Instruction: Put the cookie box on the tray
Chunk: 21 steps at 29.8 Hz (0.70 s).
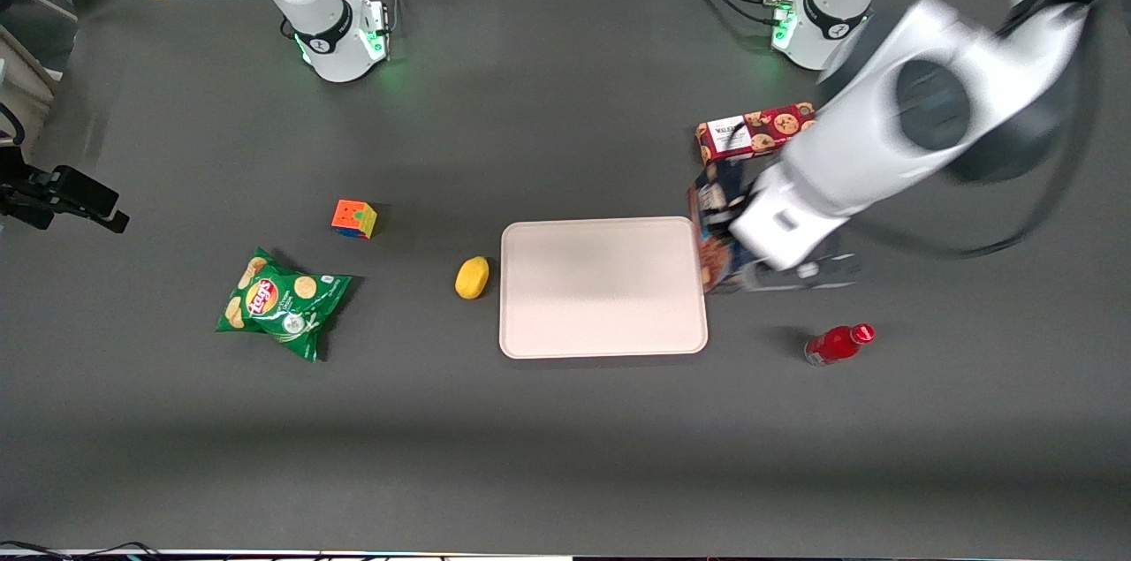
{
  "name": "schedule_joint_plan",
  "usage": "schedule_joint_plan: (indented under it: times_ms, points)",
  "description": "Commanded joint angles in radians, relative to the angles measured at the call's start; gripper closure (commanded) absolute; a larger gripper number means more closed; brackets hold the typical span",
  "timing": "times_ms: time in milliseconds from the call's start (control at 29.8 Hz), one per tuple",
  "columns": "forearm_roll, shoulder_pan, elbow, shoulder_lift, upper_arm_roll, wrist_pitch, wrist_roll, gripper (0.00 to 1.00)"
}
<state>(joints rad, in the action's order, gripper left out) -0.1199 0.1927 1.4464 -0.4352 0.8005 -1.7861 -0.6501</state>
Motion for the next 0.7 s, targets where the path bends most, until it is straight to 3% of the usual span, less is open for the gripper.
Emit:
schedule_joint_plan:
  times_ms: [0,436,670]
  points:
    - [-0.07,0.01,0.187,-0.01,0.009,-0.166,-0.025,1.0]
    - [-0.334,0.007,0.318,-0.2,0.006,-0.418,-0.103,1.0]
    - [-0.377,0.007,0.324,-0.237,0.006,-0.45,-0.151,1.0]
